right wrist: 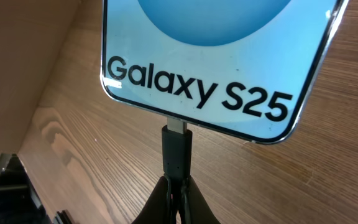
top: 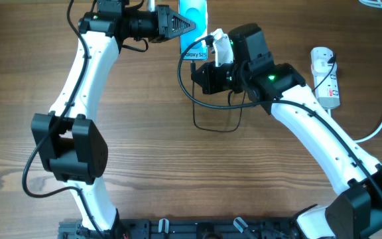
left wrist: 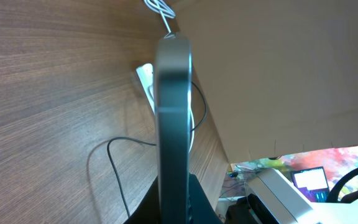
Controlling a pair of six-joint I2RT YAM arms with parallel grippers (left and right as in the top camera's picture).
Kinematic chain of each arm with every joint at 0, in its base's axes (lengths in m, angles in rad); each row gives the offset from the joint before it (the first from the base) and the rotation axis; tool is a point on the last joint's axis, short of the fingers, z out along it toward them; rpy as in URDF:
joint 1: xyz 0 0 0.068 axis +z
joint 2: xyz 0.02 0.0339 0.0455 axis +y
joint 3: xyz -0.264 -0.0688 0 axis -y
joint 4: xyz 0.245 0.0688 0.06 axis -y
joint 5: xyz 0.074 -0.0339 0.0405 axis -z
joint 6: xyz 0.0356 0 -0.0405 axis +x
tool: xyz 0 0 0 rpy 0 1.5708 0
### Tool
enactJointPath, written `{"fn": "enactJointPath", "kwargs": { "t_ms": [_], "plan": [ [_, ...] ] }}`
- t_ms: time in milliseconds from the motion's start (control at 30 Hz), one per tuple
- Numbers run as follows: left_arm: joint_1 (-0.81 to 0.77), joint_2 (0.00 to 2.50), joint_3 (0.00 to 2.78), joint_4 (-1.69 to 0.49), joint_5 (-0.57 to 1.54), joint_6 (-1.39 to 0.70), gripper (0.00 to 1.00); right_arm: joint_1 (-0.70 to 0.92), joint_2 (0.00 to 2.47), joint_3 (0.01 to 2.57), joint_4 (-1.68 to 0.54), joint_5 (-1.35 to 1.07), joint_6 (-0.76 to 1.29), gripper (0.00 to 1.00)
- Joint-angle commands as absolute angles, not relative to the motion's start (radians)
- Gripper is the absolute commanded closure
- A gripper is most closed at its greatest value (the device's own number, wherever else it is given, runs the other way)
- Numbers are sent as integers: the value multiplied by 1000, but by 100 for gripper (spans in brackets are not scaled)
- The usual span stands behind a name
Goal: Plug charger to phone and switch on socket
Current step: 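Push the plug up into the phone's bottom port with the right gripper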
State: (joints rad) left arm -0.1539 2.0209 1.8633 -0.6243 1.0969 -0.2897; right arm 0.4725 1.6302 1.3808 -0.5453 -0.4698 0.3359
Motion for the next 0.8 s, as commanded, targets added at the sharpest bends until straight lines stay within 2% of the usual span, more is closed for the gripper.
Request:
{"fn": "enactJointPath", "kwargs": {
  "t_ms": [0, 767],
  "plan": [
    [-153, 1986, 1872, -620, 1116, -268, 96, 474, 1610, 1384, -537, -437, 341, 96],
    [-153, 1986, 1872, -640, 1119, -269, 96, 474, 1610, 1384, -533, -414, 344, 96]
  ]
}}
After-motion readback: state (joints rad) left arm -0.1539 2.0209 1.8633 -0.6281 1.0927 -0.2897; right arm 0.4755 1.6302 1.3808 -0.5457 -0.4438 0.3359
